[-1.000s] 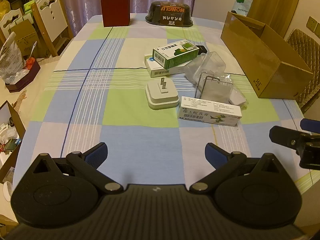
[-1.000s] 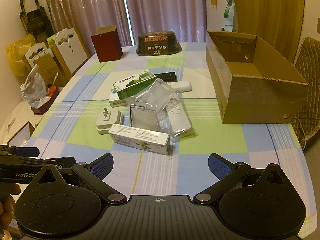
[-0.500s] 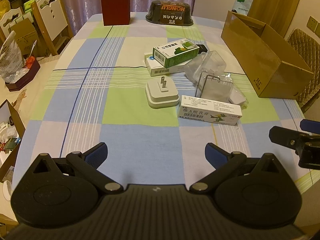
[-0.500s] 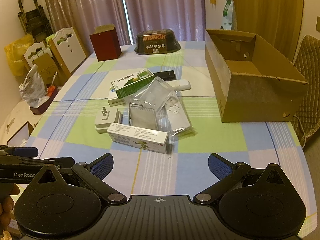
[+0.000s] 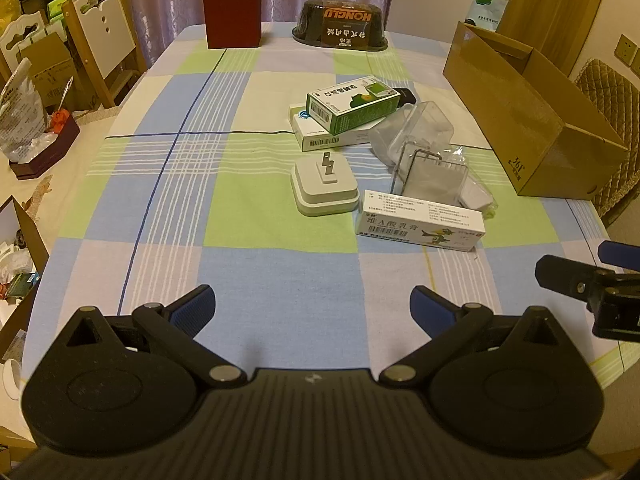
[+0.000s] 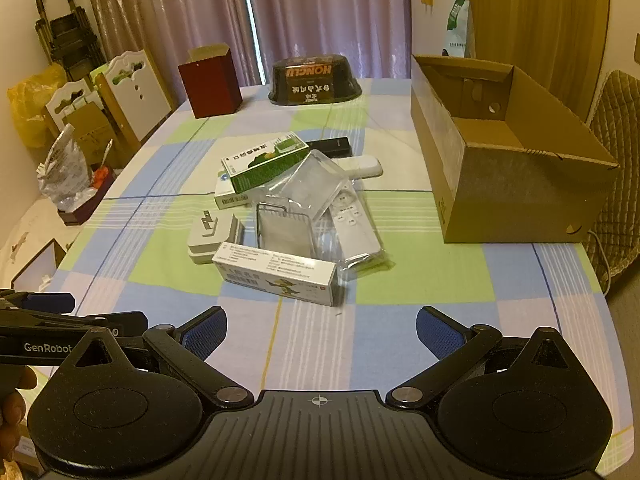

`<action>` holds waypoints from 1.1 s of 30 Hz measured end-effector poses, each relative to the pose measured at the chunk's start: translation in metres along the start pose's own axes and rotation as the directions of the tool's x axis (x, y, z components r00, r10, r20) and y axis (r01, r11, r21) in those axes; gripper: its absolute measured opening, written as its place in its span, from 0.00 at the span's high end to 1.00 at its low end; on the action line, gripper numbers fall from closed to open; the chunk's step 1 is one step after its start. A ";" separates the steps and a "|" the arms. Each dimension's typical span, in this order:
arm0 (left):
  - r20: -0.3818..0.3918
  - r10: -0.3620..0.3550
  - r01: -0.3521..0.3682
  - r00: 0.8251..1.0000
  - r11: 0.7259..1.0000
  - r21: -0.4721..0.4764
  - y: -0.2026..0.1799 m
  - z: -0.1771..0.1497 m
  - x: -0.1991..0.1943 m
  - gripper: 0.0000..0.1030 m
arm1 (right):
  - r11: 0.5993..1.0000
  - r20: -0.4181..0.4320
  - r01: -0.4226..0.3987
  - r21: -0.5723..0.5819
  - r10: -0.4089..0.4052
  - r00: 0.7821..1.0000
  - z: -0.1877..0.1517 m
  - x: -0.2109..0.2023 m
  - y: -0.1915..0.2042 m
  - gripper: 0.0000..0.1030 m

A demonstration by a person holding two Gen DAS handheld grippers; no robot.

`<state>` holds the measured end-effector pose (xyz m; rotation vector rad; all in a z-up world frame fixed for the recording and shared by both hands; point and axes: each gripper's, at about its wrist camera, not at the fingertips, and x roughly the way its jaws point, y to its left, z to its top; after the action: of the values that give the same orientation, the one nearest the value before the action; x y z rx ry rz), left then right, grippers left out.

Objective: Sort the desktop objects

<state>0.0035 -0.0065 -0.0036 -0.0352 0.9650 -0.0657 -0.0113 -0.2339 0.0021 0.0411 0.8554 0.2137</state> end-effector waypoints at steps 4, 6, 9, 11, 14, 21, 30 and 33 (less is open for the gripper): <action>0.000 -0.001 0.001 1.000 1.000 0.000 0.001 -0.001 0.001 0.01 | 1.000 -0.003 0.000 -0.001 0.000 1.000 0.001 0.001 0.000 0.00; -0.001 -0.001 0.001 1.000 1.000 0.000 0.001 0.000 0.002 0.01 | 1.000 -0.005 0.000 -0.001 0.000 1.000 0.001 0.002 0.000 0.00; -0.003 0.000 0.000 1.000 1.000 -0.001 0.001 0.001 0.003 0.01 | 1.000 -0.008 -0.001 -0.002 0.001 1.000 0.001 0.003 -0.001 0.00; -0.004 -0.001 0.001 1.000 1.000 -0.002 0.001 0.001 0.003 0.01 | 1.000 -0.009 -0.002 -0.002 0.002 1.000 0.002 0.004 0.000 0.00; -0.007 0.000 0.000 1.000 1.000 -0.004 0.000 0.001 0.004 0.01 | 1.000 -0.011 -0.004 -0.004 0.004 1.000 0.002 0.005 0.000 0.00; -0.010 0.004 -0.004 1.000 1.000 -0.017 0.002 0.000 0.003 0.01 | 0.999 0.000 -0.025 -0.029 0.025 1.000 0.001 0.007 0.000 0.00; 0.036 0.066 -0.065 0.997 0.997 -0.037 0.006 -0.004 -0.006 0.01 | 0.977 0.039 -0.106 -0.186 0.115 0.993 0.000 0.005 -0.007 0.00; 0.067 0.086 -0.085 0.994 0.996 -0.016 0.006 -0.006 -0.013 0.01 | 0.957 0.026 -0.161 -0.243 0.172 0.985 0.002 0.010 -0.012 0.00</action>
<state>-0.0085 0.0000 0.0034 -0.0082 0.8986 0.0203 -0.0008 -0.2433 -0.0055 -0.1085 0.7750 0.4723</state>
